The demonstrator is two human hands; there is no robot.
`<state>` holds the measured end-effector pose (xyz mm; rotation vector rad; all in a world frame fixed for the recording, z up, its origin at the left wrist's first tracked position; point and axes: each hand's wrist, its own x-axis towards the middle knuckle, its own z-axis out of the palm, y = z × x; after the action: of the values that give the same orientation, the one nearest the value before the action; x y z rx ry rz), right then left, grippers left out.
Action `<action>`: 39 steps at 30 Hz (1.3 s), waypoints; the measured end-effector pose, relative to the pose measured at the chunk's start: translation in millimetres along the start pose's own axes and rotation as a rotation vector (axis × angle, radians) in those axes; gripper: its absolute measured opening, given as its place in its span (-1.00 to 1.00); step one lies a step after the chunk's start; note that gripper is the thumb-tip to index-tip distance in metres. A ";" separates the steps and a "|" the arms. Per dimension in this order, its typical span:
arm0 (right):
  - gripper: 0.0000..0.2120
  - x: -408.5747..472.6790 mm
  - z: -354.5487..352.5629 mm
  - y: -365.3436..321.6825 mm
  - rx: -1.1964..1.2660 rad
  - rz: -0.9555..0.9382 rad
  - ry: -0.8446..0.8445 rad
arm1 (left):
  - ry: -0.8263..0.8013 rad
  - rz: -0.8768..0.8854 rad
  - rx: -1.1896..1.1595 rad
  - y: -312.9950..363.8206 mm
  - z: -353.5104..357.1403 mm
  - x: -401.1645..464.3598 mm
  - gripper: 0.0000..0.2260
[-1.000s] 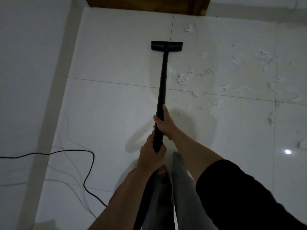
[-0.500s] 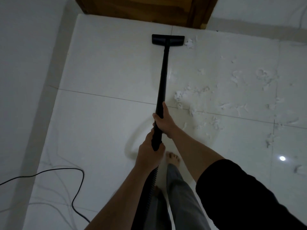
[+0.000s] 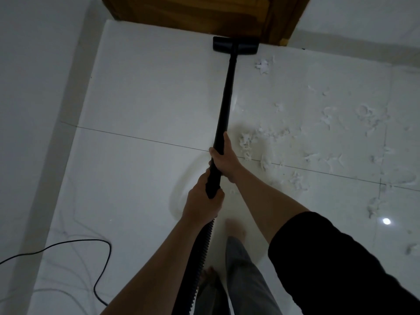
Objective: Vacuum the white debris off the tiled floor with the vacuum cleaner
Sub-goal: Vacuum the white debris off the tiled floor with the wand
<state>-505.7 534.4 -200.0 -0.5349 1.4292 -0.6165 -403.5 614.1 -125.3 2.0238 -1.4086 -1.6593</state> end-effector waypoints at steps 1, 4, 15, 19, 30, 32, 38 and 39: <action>-0.24 2.7 -0.3 -2.9 -0.004 -0.002 0.001 | -0.001 0.004 0.005 2.0 -1.3 3.7 -0.48; -0.24 9.4 -2.4 -10.1 -0.004 -0.022 -0.005 | -0.013 0.016 0.014 6.9 -4.1 12.6 -0.49; -0.26 14.2 -0.1 -13.0 -0.031 0.009 -0.001 | -0.020 -0.034 -0.001 6.7 -8.0 17.4 -0.48; -0.26 9.0 -1.1 -15.5 -0.060 0.018 -0.002 | -0.004 -0.020 -0.006 10.7 -6.3 11.3 -0.51; -0.23 -27.7 9.5 22.1 -0.068 0.041 -0.045 | 0.026 -0.052 -0.045 -21.9 2.1 -34.7 -0.58; -0.23 -38.6 14.7 33.9 -0.084 0.040 -0.038 | 0.025 -0.061 -0.056 -34.0 5.1 -47.0 -0.58; -0.24 -79.5 32.3 75.2 -0.109 0.040 -0.023 | 0.028 -0.061 -0.060 -70.7 12.7 -95.0 -0.57; -0.25 -87.4 36.4 82.3 -0.109 0.037 -0.019 | 0.030 -0.058 -0.055 -76.6 12.8 -104.6 -0.57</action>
<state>-467.0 653.1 -188.4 -0.5975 1.4570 -0.5049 -365.5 737.6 -108.3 2.0687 -1.2917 -1.6643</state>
